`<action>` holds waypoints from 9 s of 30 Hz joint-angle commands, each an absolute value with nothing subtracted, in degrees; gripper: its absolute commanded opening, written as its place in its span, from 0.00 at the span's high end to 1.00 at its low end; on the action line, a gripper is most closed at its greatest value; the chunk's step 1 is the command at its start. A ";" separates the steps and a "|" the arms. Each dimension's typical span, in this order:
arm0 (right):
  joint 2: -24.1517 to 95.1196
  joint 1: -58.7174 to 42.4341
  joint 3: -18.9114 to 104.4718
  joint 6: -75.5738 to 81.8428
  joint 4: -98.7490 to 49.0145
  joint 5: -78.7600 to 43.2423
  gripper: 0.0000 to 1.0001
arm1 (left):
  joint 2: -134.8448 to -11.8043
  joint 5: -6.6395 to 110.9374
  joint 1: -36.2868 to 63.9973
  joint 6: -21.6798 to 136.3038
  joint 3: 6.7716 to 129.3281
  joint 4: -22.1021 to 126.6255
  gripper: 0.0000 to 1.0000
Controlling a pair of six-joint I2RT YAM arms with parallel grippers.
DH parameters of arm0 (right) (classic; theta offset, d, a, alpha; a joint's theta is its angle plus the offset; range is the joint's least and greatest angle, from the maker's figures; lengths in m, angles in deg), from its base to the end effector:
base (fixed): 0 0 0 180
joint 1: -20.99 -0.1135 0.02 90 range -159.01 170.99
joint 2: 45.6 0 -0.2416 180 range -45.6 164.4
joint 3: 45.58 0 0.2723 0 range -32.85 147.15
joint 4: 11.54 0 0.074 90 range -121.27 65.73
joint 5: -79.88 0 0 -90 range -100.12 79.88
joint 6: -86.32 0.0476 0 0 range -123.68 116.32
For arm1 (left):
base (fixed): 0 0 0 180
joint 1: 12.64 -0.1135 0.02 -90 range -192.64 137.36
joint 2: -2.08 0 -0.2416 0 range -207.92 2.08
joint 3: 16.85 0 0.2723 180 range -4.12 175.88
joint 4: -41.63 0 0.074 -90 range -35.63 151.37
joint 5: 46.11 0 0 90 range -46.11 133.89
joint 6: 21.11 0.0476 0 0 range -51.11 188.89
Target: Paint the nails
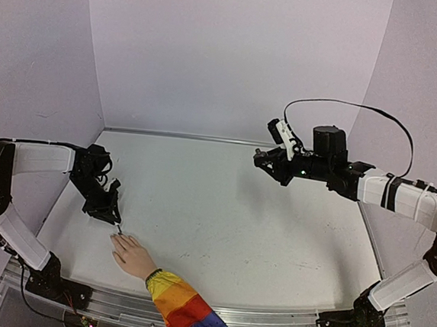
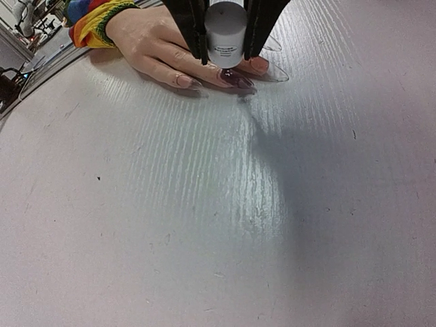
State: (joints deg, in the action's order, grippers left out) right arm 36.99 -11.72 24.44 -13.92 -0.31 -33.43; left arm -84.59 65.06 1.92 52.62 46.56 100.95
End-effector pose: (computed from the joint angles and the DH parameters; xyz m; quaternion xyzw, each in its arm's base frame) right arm 0.3031 0.2170 0.2911 -0.3878 0.6003 0.2751 0.6431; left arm 0.2584 -0.0849 0.1298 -0.0028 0.9810 -0.1936 0.0126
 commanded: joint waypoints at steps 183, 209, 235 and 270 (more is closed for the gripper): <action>43.08 -6.27 28.41 -11.94 3.92 -40.35 1.00 | -87.91 65.27 1.69 54.13 48.88 101.56 1.00; 43.26 -6.27 28.41 -11.85 3.93 -40.18 1.00 | -88.52 61.16 1.63 54.03 50.12 100.93 1.00; 38.78 -6.30 26.98 -10.66 4.45 -40.66 1.00 | -69.64 67.39 1.67 55.22 59.14 105.38 1.00; 38.04 -27.58 14.87 3.01 30.30 -31.09 1.00 | -72.12 80.73 19.17 48.56 68.54 79.15 1.00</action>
State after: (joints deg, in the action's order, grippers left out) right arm 35.77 -25.62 11.92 1.95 22.29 -32.03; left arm -71.94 77.47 17.49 49.49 64.46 82.24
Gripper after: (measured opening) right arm 0.218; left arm 0.148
